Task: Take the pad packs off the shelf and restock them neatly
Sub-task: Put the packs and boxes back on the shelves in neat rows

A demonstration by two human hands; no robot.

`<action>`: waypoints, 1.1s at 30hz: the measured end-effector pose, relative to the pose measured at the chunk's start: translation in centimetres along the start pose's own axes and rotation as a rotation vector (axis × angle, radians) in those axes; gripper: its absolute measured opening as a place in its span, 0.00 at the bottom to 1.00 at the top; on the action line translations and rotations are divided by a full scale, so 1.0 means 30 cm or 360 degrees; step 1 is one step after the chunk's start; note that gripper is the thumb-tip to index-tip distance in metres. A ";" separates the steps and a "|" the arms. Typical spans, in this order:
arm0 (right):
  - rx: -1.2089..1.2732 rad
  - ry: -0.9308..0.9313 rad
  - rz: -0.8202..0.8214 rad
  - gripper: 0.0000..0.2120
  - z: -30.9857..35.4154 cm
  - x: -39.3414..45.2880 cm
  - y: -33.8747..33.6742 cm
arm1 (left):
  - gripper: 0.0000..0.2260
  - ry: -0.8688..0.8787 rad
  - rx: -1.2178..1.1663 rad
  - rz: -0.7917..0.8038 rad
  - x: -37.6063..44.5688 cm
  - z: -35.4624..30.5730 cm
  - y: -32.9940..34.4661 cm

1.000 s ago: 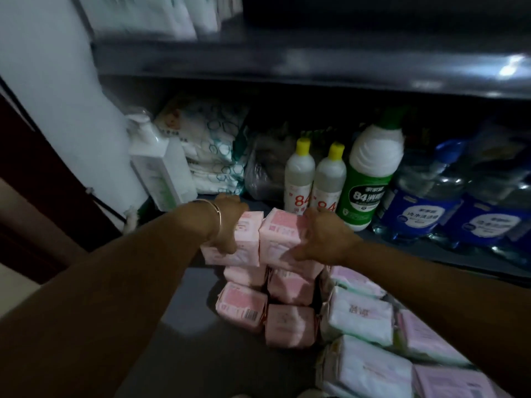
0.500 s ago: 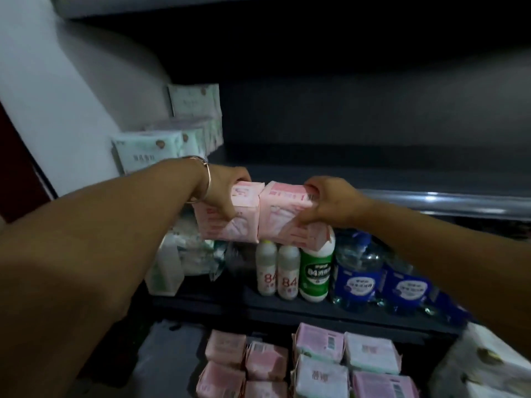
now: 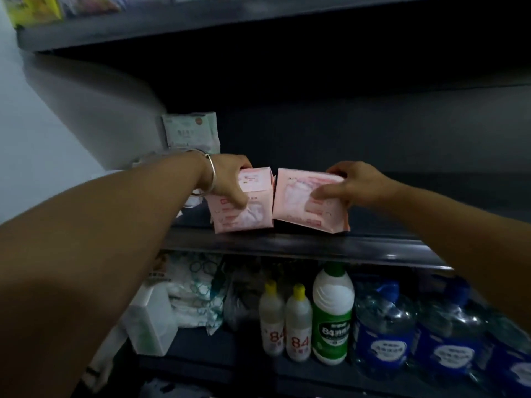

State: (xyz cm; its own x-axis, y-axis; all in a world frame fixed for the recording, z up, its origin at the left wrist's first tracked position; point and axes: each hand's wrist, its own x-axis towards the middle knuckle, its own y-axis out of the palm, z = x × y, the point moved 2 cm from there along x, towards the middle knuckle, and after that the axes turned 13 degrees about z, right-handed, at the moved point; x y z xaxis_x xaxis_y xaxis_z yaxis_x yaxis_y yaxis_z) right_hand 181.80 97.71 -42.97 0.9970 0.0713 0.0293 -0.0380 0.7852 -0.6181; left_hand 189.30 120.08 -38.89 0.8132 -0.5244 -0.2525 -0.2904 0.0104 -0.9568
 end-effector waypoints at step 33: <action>-0.1405 -0.0081 -0.0410 0.35 0.016 0.332 0.073 | 0.39 -0.0067 0.0579 -0.0437 0.418 0.141 -0.022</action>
State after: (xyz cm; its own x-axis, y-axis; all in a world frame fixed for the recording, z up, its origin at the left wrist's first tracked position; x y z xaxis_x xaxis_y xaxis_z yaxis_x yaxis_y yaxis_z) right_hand 191.62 100.43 -43.64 0.9626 0.0026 0.2707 0.2706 0.0275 -0.9623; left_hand 201.83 117.12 -42.04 0.8572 -0.5146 0.0194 0.1288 0.1777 -0.9756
